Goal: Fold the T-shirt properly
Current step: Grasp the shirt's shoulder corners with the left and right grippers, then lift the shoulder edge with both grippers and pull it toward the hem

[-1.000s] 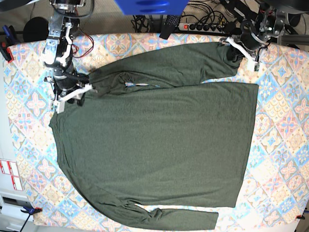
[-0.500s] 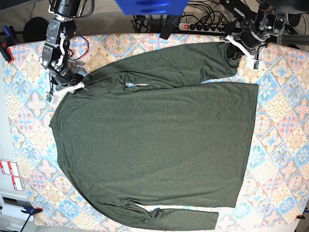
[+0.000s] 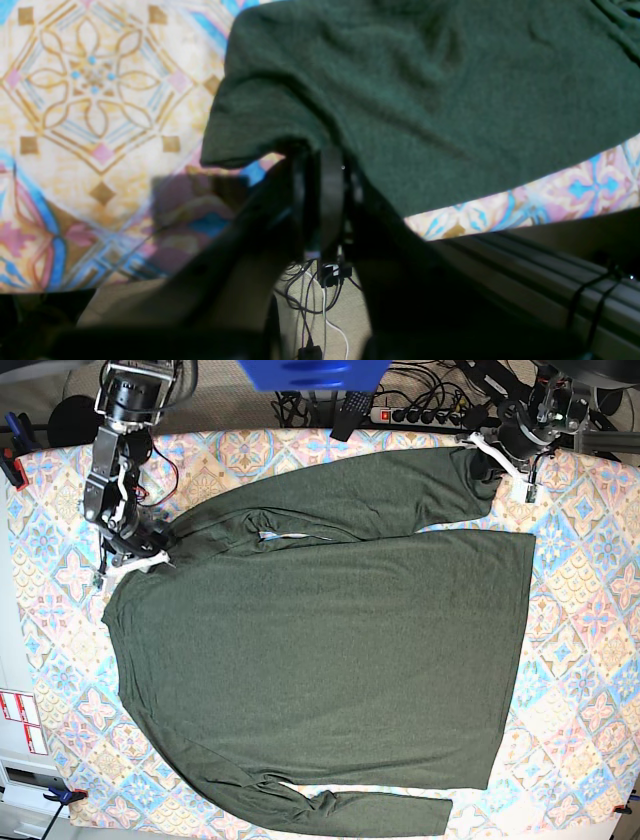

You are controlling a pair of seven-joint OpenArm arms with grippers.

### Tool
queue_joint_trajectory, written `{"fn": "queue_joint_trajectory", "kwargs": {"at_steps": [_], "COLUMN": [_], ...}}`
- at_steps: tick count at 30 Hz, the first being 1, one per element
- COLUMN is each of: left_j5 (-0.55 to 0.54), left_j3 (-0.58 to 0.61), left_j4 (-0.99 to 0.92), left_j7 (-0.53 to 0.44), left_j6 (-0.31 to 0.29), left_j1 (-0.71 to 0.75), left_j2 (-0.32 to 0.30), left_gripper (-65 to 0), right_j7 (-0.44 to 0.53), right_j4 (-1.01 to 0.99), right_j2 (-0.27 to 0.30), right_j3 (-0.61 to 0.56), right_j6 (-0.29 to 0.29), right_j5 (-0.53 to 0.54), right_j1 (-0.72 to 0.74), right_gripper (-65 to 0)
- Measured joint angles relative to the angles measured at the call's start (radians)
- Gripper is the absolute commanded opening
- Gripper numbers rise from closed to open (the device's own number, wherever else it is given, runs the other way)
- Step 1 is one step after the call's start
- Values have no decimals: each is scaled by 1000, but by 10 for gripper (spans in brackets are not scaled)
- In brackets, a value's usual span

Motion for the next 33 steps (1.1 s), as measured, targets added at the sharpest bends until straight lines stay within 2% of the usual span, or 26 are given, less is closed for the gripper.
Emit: {"fn": "queue_joint_trajectory", "kwargs": {"at_steps": [5, 7, 10, 18, 26, 33], "left_j5": [0, 0, -1, 0, -5, -1], "left_j3": [0, 0, 0, -101, -176, -183], "left_j4": [0, 0, 0, 11, 161, 165], "left_j7": [-1, -1, -1, 3, 0, 3], "left_j6": [0, 0, 0, 3, -7, -5], "left_j1": [-1, 0, -1, -6, -12, -119], "left_j2": [0, 0, 0, 0, 3, 6], "left_gripper": [-650, -650, -650, -650, -650, -650], "right_j7": [4, 2, 3, -28, -27, -27], "right_j4": [-4, -1, -1, 85, 148, 155], "right_j2": [0, 0, 0, -11, -6, -8], "right_j3": [0, 0, 0, 35, 70, 69], "right_j6": [1, 0, 0, 3, 0, 0], "right_j5": [3, 3, 3, 3, 2, 3], "right_j1": [2, 2, -4, -17, -12, -7], "right_gripper": [-470, -528, -650, -650, -650, -650]}}
